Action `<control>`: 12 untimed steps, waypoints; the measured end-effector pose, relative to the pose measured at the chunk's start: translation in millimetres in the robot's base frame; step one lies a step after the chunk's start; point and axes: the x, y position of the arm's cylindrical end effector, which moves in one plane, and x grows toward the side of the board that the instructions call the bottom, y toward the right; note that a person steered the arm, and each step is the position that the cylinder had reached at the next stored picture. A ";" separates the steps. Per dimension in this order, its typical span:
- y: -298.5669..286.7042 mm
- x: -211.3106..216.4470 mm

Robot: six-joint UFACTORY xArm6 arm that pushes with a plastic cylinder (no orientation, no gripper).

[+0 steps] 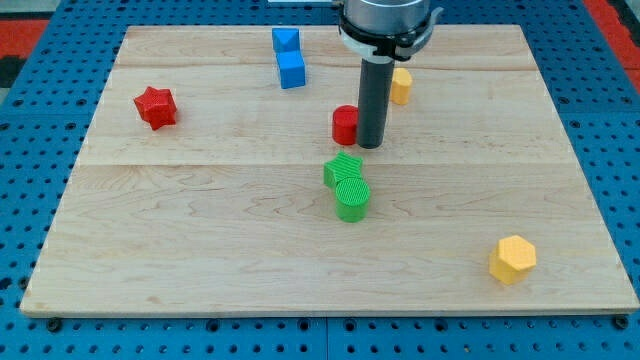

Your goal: Move the red circle right to red star

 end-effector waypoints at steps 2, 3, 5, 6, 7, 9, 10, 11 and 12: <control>91.1 -24.7; 41.6 -28.4; -9.6 -6.3; -71.9 -6.0; -129.0 -6.0; -83.7 -19.4; -116.5 -34.2; -179.7 -34.3; -197.9 -34.9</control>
